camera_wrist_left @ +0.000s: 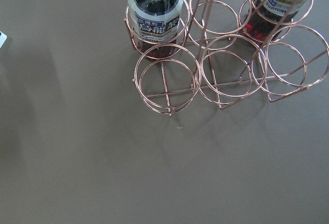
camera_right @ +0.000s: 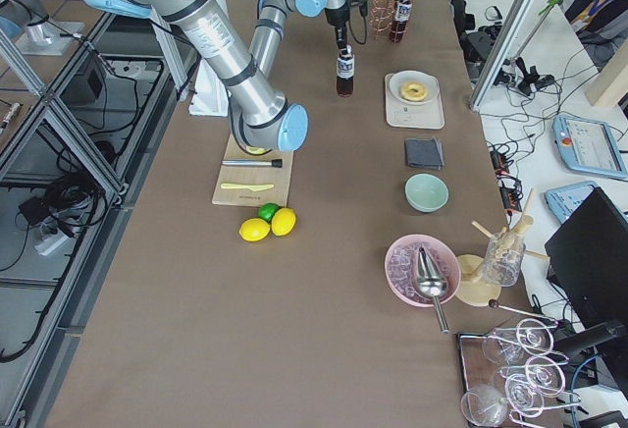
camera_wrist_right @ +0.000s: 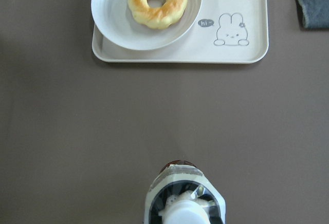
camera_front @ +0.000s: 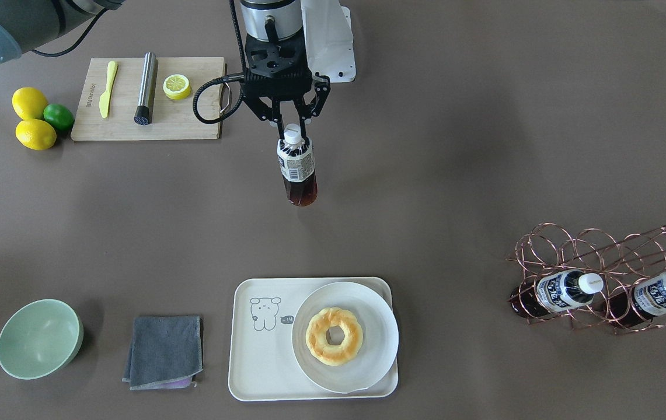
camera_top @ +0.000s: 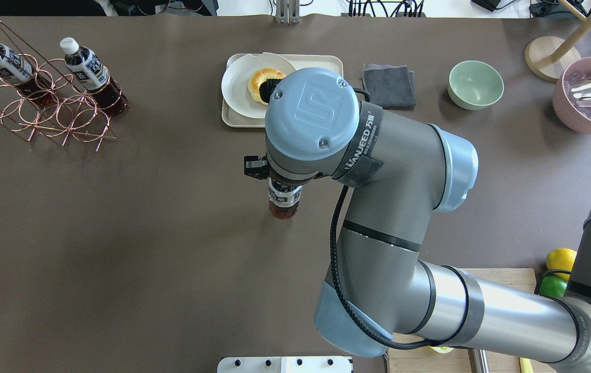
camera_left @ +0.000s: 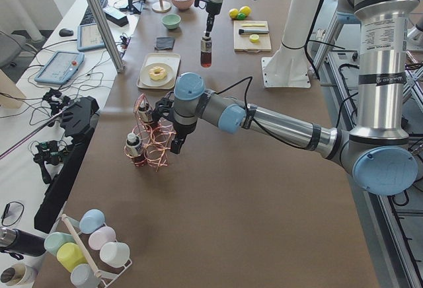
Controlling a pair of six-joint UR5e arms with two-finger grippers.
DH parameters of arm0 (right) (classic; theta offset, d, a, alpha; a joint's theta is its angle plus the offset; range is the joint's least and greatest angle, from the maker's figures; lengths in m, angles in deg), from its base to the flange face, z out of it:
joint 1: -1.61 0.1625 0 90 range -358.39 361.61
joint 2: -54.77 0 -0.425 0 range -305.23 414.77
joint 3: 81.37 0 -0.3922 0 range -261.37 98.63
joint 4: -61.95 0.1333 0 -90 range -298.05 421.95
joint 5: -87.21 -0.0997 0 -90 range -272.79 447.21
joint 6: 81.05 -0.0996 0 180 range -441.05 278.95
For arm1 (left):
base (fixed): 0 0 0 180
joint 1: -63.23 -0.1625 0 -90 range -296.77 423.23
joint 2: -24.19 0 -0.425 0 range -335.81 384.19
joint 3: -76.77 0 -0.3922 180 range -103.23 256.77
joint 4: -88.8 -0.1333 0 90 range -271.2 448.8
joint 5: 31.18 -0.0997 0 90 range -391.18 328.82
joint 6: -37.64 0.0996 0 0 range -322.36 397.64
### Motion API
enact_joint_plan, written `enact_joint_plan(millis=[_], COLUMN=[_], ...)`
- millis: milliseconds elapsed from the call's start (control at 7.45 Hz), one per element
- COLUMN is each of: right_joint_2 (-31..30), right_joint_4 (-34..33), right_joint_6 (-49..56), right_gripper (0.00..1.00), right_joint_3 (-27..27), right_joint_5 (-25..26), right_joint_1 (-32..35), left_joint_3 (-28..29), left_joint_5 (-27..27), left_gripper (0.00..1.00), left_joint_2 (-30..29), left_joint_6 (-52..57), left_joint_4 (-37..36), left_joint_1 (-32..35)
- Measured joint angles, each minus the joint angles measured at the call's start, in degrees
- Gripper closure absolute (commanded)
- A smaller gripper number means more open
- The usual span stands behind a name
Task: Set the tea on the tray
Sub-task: 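Lift the bottle with the right gripper and carry it over the tray, then lower the bottle onto the tray beside the doughnut plate with the right gripper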
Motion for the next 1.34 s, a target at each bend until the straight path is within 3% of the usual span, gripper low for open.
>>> enact_joint_plan(millis=[269,537,940,1343], right_joint_2=[0.2,3.6,6.8,9.9], right_joint_4=[0.2,3.5,13.5,17.2], right_joint_6=[3.2,5.3,7.6,9.0], right_gripper=[1.0,1.0,1.0,1.0], right_joint_3=[-2.2,-11.8,-26.1,-34.5], right_joint_5=[-3.2,-5.3,-10.3,-10.9], right_joint_1=[7.0,12.5,18.3,19.7], left_joint_3=[-0.4,-1.5,-4.2,-6.1], left_joint_5=[0.0,-0.1,-0.2,-0.2], left_gripper=[0.03,0.03,0.03,0.03], left_joint_2=[0.0,0.1,2.1,4.3], left_joint_6=[0.0,-0.1,-0.2,-0.4], left_joint_4=[0.0,0.0,-0.1,0.7], left_joint_1=[0.1,1.3,2.6,3.5])
